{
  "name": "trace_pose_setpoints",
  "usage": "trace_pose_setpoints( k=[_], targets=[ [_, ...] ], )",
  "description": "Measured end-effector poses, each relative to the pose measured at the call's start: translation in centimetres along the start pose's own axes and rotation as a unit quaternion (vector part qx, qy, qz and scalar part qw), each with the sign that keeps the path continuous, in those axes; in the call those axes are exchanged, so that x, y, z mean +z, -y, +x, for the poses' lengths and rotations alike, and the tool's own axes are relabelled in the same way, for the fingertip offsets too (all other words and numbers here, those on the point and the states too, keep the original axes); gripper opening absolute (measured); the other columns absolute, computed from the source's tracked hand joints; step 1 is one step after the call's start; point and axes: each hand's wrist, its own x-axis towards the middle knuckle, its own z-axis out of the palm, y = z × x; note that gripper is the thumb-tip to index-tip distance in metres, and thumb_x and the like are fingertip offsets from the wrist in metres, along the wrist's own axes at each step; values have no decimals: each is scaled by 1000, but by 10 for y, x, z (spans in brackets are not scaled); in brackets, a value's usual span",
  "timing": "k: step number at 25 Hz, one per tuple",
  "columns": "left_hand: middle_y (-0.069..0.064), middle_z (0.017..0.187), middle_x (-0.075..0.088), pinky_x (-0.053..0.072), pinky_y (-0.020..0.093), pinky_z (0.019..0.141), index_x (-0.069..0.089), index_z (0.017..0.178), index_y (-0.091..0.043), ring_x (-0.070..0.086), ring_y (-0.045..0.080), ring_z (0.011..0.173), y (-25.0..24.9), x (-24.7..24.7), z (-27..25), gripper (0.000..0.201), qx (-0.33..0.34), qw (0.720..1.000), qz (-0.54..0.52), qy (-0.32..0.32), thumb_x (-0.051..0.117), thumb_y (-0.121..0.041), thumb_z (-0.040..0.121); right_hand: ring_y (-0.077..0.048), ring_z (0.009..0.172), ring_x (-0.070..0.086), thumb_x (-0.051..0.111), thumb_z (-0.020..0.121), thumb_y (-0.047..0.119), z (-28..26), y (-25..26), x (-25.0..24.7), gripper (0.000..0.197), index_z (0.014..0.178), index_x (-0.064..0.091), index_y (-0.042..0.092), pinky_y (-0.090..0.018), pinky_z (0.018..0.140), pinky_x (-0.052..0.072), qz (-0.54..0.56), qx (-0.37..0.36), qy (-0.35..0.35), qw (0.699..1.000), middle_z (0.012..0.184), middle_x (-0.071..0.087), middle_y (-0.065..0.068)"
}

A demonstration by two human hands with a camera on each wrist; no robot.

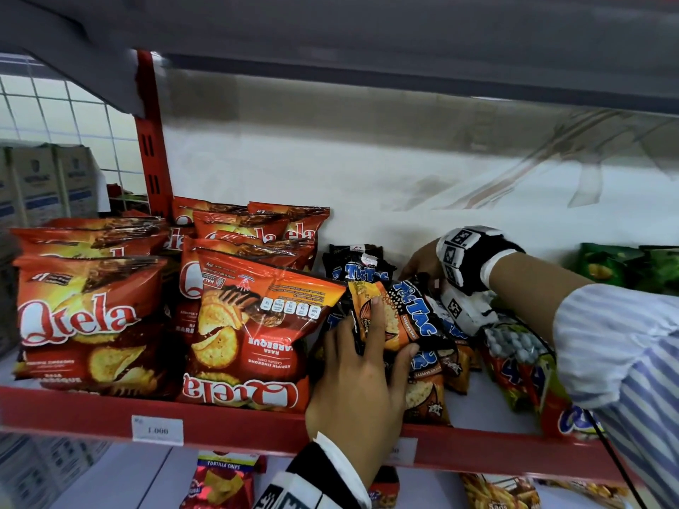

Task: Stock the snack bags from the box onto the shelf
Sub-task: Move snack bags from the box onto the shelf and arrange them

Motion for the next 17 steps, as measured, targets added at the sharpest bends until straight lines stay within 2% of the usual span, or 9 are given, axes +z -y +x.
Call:
trace_pose_setpoints(
  k=[2, 3, 5, 7, 9, 13, 15, 17],
  targets=[
    [9, 114, 62, 57, 31, 59, 49, 139, -22, 62, 28, 106, -3, -3, 1, 64, -4, 1000, 8, -2, 28, -57, 90, -20, 86, 53, 58, 90, 6, 4, -3, 0, 37, 127, 57, 4, -24, 63, 52, -63, -11, -29, 998, 124, 61, -19],
    [9, 111, 63, 56, 30, 55, 51, 137, -22, 64, 27, 104, -3, -3, 1, 63, -8, 1000, 13, -6, 28, -57, 90, -19, 84, 52, 61, 88, 9, 1, -1, -4, 37, 125, 59, 4, -25, 61, 51, -79, -12, -44, 996, 120, 64, -15],
    [8, 109, 64, 55, 28, 51, 53, 135, -22, 65, 26, 102, -2, -1, 2, 62, -6, 1000, 19, -18, 28, -56, 90, -17, 84, 53, 71, 82, 16, -3, -5, -18, 39, 119, 64, 6, -29, 69, 48, -48, -2, -95, 994, 106, 67, -9],
    [9, 111, 63, 57, 31, 54, 51, 136, -22, 64, 28, 104, -2, -2, 1, 62, 5, 999, 14, -28, 28, -56, 90, -18, 83, 54, 80, 73, 23, -9, -9, -31, 43, 111, 68, 5, -24, 68, 41, -16, -1, -141, 990, 97, 68, -9],
    [9, 114, 62, 57, 33, 58, 50, 138, -22, 63, 28, 106, -2, 0, 2, 62, 8, 1000, 11, -28, 29, -57, 90, -19, 84, 59, 84, 66, 25, -11, -9, -36, 43, 103, 71, 8, -22, 63, 40, -8, 2, -173, 985, 97, 70, -7],
    [9, 112, 64, 57, 32, 56, 52, 136, -22, 65, 27, 103, -1, 0, 2, 61, 7, 999, 21, -30, 30, -56, 90, -22, 90, 63, 87, 62, 25, -7, 0, -35, 42, 98, 70, 10, -25, 67, 43, -34, -2, -238, 971, 97, 70, -6],
    [10, 113, 63, 57, 33, 58, 51, 137, -22, 64, 29, 105, -1, 1, 2, 62, 12, 999, 18, -28, 29, -56, 90, -21, 88, 63, 86, 63, 23, -3, 5, -32, 40, 97, 70, 10, -24, 65, 45, -23, -15, -249, 968, 97, 69, -7],
    [11, 113, 63, 58, 33, 59, 50, 138, -22, 63, 30, 105, 0, 3, 2, 62, 13, 999, 25, -28, 29, -56, 90, -17, 77, 63, 85, 66, 21, 0, 11, -28, 38, 98, 70, 8, -20, 56, 45, -18, -33, -240, 970, 96, 70, -7]
  ],
)
